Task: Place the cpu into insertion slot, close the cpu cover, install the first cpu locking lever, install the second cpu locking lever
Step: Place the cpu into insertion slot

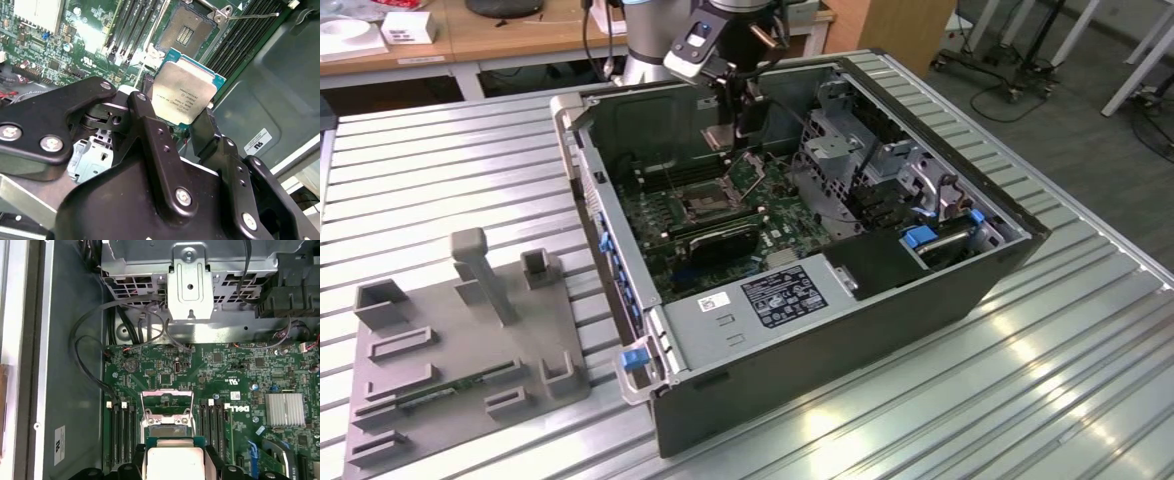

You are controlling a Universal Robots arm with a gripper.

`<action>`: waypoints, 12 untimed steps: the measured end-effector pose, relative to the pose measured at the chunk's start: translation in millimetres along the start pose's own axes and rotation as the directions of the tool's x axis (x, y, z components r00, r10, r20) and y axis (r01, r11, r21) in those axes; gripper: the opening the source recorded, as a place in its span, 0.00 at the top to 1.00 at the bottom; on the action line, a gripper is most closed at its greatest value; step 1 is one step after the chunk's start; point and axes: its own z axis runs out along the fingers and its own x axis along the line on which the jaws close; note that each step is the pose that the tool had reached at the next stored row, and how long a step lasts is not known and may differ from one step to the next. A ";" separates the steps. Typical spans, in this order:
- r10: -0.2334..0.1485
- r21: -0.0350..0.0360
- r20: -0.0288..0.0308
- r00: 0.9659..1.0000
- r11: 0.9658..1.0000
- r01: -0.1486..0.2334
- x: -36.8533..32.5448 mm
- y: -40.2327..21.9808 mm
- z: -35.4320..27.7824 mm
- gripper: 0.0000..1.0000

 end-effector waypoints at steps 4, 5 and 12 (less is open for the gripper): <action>0.011 0.000 0.001 1.000 1.000 -0.011 1.5 -1.9 5.5 0.46; 0.014 0.000 0.001 1.000 1.000 -0.014 1.6 -2.1 6.4 0.46; 0.016 0.000 0.001 1.000 1.000 -0.016 1.6 -2.1 6.8 0.46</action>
